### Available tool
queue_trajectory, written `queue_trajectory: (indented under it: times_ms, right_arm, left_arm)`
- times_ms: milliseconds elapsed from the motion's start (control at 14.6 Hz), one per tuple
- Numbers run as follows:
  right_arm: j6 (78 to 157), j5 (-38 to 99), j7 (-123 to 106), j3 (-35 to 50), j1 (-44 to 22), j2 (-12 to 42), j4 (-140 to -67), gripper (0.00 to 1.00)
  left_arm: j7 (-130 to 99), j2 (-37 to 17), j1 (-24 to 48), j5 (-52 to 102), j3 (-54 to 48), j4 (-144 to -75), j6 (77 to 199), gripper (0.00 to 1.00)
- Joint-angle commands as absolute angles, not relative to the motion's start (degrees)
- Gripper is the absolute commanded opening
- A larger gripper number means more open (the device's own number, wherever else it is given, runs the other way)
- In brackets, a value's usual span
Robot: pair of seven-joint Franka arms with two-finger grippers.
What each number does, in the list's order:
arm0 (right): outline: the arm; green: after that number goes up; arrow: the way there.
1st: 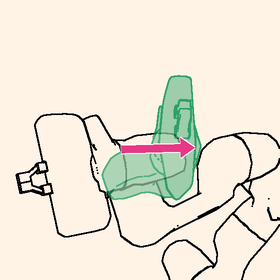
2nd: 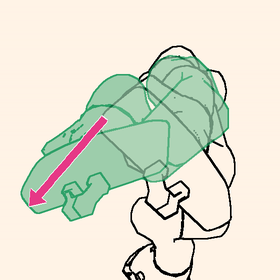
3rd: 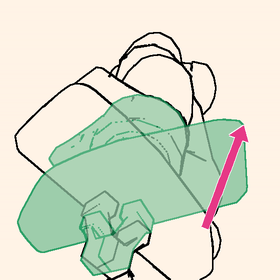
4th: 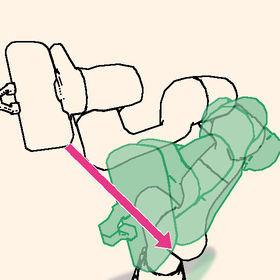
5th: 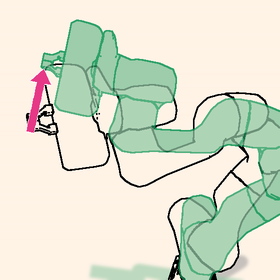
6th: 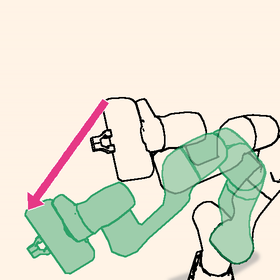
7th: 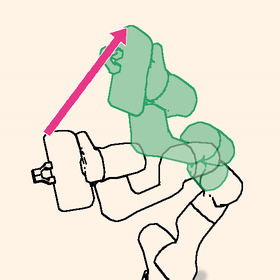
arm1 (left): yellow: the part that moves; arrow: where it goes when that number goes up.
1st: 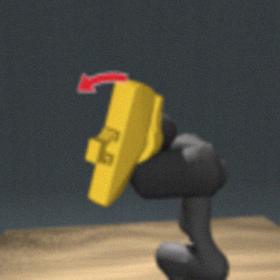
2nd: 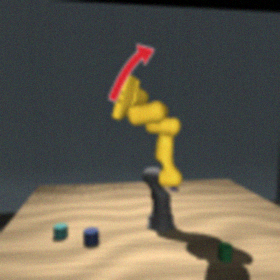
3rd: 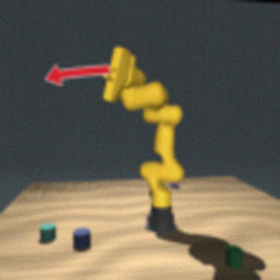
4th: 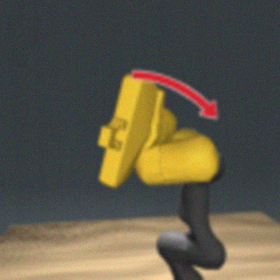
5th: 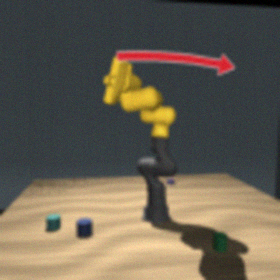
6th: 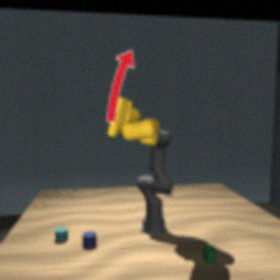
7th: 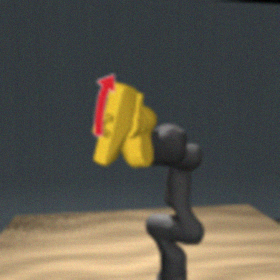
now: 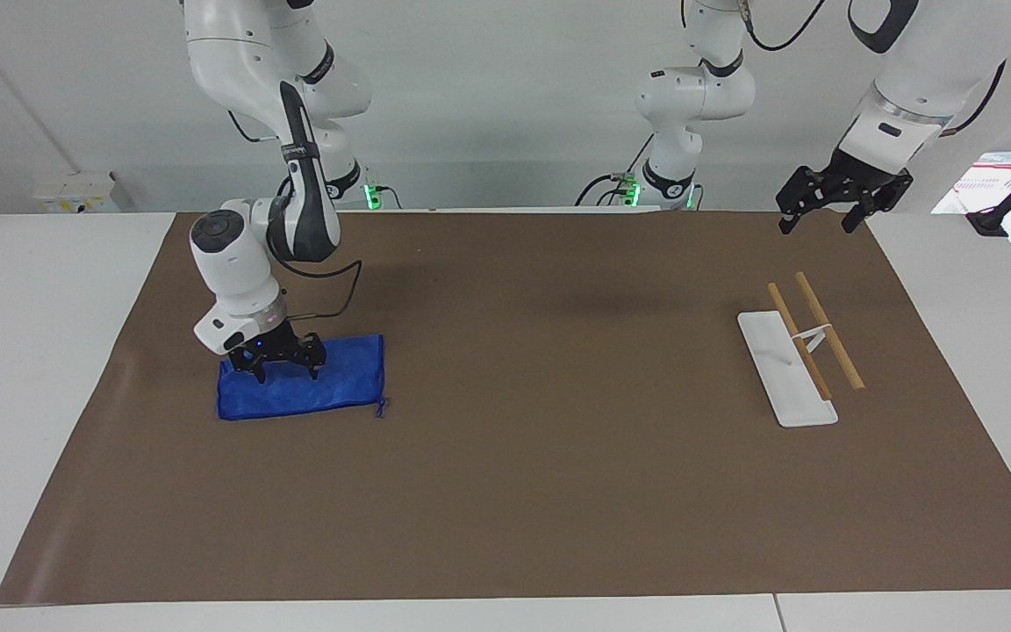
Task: Right arm passes towel to left arm to hang
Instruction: 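Lower the right gripper and grasp the blue towel's edge, then lift the blue towel with the right gripper and carry it toward the rack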
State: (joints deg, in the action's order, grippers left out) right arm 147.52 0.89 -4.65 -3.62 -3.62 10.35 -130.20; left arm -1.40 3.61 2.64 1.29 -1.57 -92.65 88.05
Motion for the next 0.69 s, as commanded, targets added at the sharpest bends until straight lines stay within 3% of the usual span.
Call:
queue_trajectory:
  times_ms: [0, 69, 206, 275, 343, 481, 618]
  right_arm:
    - [149.5, 1.67, -6.5, -3.52, -3.52, 10.72, -131.13, 0.94]
    - [149.76, 1.67, -6.42, -3.52, -3.6, 10.9, -131.48, 0.73]
    - [151.77, 1.67, -6.24, -3.52, -3.6, 10.9, -133.06, 0.49]
    - [152.74, 1.67, -6.33, -3.52, -3.6, 10.9, -133.41, 0.31]
    - [152.58, 1.67, -6.42, -3.52, -3.6, 10.9, -133.16, 0.0]
    - [151.18, 1.67, -5.72, -3.52, -4.3, 11.16, -132.02, 0.0]
    - [144.44, 1.67, -5.01, -3.52, -4.31, 10.64, -128.78, 0.0]
  left_arm:
    - [-1.32, 4.75, 2.55, 1.05, -1.58, -93.6, 88.33, 1.0]
    - [-1.32, 4.66, 2.55, 1.05, -1.58, -93.6, 88.24, 1.0]
    - [-1.32, 4.75, 2.55, 1.05, -1.58, -93.6, 88.15, 1.0]
    - [-1.32, 4.75, 2.55, 1.05, -1.58, -93.6, 88.15, 1.0]
    - [-1.32, 4.75, 2.55, 1.05, -1.58, -93.6, 88.15, 1.0]
    - [-1.32, 4.75, 2.55, 1.05, -1.58, -93.6, 88.15, 1.0]
    - [-1.32, 4.75, 2.55, 1.05, -1.58, -93.6, 88.15, 1.0]
